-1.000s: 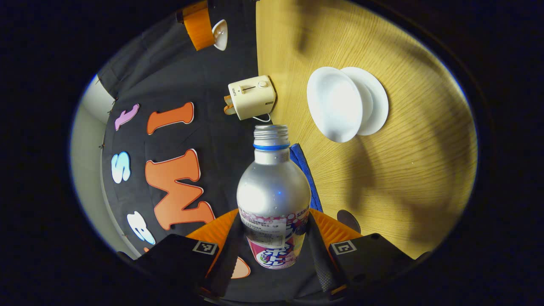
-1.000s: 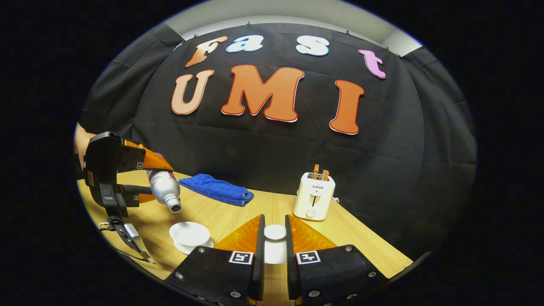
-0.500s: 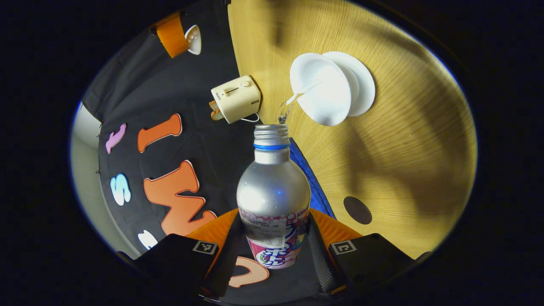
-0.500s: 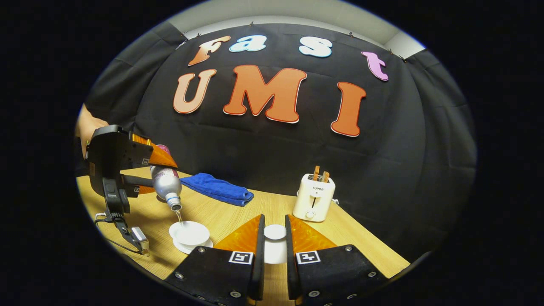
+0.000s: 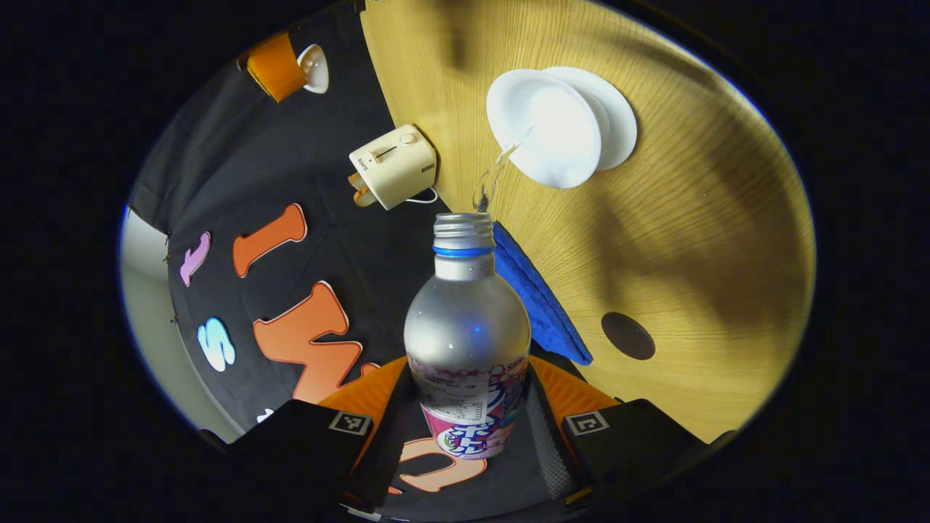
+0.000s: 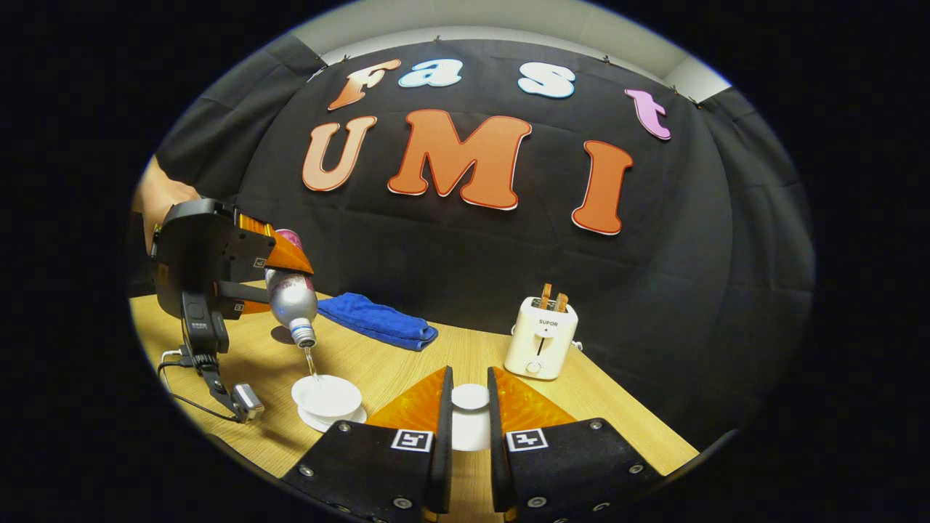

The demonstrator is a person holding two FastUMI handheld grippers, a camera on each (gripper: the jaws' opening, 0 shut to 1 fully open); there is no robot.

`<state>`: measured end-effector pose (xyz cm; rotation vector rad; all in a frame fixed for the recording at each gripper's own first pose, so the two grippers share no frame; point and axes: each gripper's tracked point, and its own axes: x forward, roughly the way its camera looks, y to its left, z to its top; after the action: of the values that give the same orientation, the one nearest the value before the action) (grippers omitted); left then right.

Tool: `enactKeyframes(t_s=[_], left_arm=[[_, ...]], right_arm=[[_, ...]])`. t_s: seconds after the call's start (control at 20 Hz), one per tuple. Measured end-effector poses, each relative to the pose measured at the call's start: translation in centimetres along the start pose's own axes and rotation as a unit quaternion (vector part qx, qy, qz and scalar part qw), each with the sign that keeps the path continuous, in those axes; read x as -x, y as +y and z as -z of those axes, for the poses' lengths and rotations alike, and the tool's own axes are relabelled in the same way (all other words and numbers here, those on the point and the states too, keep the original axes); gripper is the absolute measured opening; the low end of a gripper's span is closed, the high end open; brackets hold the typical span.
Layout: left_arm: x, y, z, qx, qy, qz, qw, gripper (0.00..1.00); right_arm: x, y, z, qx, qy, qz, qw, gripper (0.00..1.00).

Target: Open the teacup lid with one hand, grasp the water bottle and pour water into the teacup with the other hand; after pouring, place the water bottle on the coaster and then close the teacup lid.

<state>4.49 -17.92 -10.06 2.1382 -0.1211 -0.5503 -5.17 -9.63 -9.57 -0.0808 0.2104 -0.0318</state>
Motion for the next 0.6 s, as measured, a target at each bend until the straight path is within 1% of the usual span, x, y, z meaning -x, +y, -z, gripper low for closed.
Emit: enactKeyframes(t_s=[0.1,0.15,0.2,0.25,0.3,0.35,0.4,0.45,0.5,0.55,0.6], left_arm=[[0.1,0.3,0.1,-0.006,0.003,-0.001,1.000,0.79],[0.1,0.3,0.2,-0.009,0.003,-0.001,1.000,0.79],[0.1,0.6,-0.1,-0.014,0.002,-0.002,1.000,0.82],[-0.1,0.8,-0.2,-0.019,0.002,-0.003,1.000,0.79],[0.2,0.8,-0.1,-0.021,0.002,-0.004,1.000,0.82],[0.2,0.7,-0.1,-0.025,0.003,-0.004,1.000,0.82],[0.3,0.6,-0.1,-0.029,0.005,-0.003,1.000,0.79],[0.2,0.6,-0.2,-0.034,0.006,-0.001,0.999,0.82],[0.4,0.4,0.0,-0.038,0.008,0.001,0.999,0.79],[0.3,0.3,-0.1,-0.042,0.008,0.002,0.999,0.79],[0.4,0.3,-0.1,-0.044,0.009,0.002,0.999,0.82]], right_arm=[[0.0,0.0,0.1,-0.001,0.000,0.000,1.000,0.23],[0.0,0.1,0.1,-0.001,0.000,0.001,1.000,0.23],[0.0,0.1,0.1,-0.001,0.000,0.000,1.000,0.23],[0.1,0.2,0.0,0.000,0.000,-0.001,1.000,0.23],[0.1,0.2,0.0,0.001,0.000,-0.001,1.000,0.23],[0.2,0.4,0.0,0.002,0.000,-0.004,1.000,0.23],[0.1,0.5,0.1,0.003,0.000,-0.005,1.000,0.23],[0.1,0.6,0.2,0.006,0.002,-0.007,1.000,0.23],[0.1,0.8,0.1,0.008,0.002,-0.007,1.000,0.23],[0.1,0.9,0.1,0.009,0.003,-0.008,1.000,0.23],[0.1,1.1,0.1,0.010,0.002,-0.010,1.000,0.23]])
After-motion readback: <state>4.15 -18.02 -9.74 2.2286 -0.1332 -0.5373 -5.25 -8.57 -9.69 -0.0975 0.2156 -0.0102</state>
